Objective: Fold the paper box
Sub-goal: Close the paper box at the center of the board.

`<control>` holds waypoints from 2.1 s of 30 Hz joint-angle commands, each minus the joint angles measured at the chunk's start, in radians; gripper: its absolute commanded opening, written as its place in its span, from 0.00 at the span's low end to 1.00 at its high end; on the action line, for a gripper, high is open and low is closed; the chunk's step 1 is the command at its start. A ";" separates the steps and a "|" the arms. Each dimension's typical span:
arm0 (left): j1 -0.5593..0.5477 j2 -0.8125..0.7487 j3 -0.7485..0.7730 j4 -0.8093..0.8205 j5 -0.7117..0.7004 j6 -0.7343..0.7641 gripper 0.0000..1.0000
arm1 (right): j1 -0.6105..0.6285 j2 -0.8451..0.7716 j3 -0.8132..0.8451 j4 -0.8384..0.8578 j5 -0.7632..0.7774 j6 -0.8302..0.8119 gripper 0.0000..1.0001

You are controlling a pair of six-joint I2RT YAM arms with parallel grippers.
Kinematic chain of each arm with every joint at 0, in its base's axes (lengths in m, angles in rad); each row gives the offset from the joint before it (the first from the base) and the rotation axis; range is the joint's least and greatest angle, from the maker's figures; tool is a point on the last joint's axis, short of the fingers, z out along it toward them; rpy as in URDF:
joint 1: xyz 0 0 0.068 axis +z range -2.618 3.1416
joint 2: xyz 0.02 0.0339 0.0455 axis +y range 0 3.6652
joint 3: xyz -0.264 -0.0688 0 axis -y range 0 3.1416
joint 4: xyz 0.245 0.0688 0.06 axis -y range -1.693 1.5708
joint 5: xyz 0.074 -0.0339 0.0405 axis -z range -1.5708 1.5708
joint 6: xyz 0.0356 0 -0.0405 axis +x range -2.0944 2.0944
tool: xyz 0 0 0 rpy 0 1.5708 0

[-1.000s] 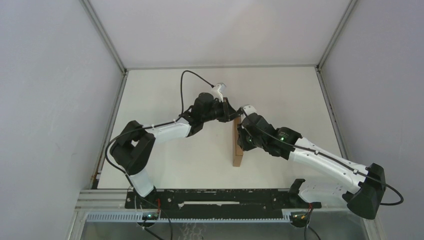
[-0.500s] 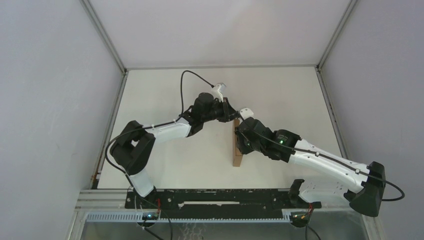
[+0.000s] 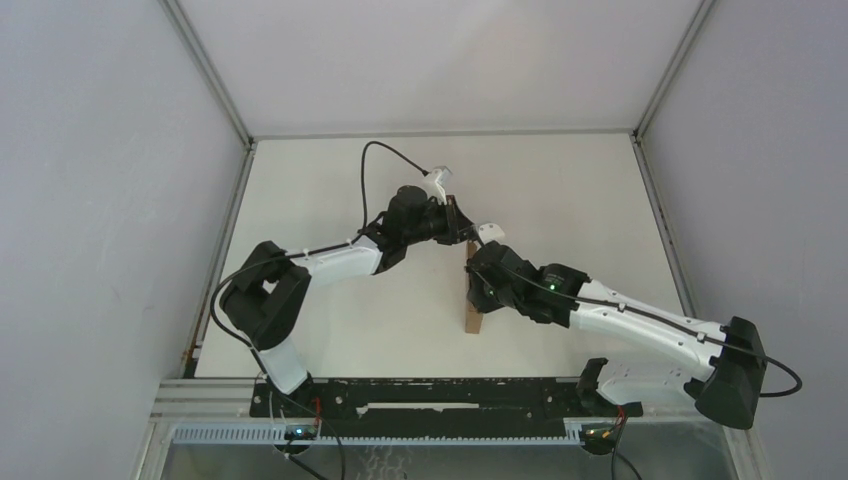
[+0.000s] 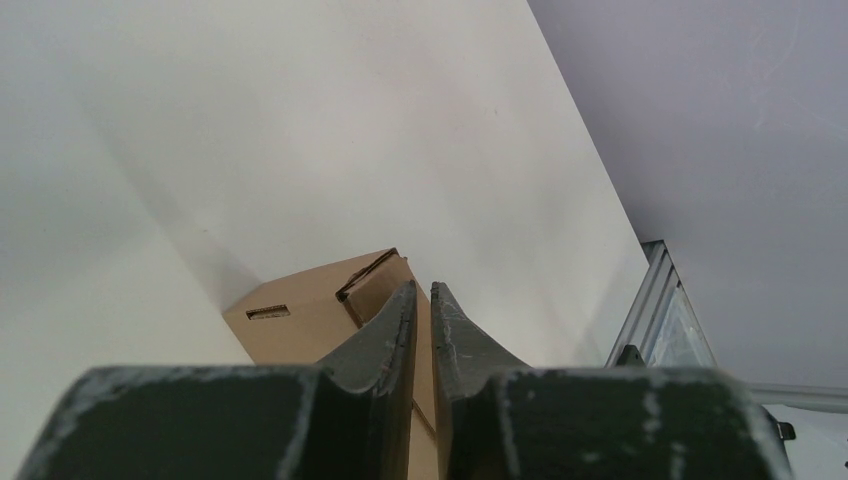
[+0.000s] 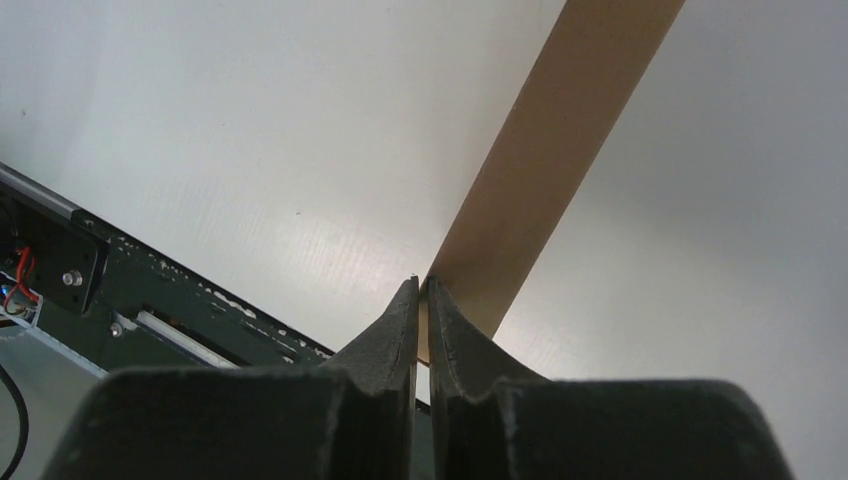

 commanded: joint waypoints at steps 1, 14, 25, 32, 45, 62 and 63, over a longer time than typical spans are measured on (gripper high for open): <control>-0.003 -0.010 -0.048 -0.087 -0.024 0.016 0.16 | -0.001 -0.048 0.005 -0.059 0.001 -0.002 0.15; -0.002 -0.009 -0.039 -0.097 -0.026 0.021 0.16 | -0.017 -0.057 0.131 -0.105 0.038 -0.054 0.19; -0.002 -0.008 -0.039 -0.099 -0.027 0.022 0.15 | 0.003 0.001 0.022 -0.111 -0.014 0.000 0.19; -0.003 -0.011 -0.045 -0.098 -0.028 0.024 0.15 | 0.000 0.010 -0.020 -0.112 -0.035 0.021 0.18; -0.002 -0.016 -0.047 -0.099 -0.029 0.021 0.15 | -0.170 -0.055 0.110 -0.046 -0.029 -0.083 0.25; -0.003 -0.023 -0.049 -0.107 -0.034 0.030 0.15 | -0.277 0.148 0.243 0.118 -0.076 -0.184 0.25; -0.002 -0.024 -0.049 -0.108 -0.033 0.029 0.15 | -0.276 0.157 0.244 0.117 -0.077 -0.185 0.25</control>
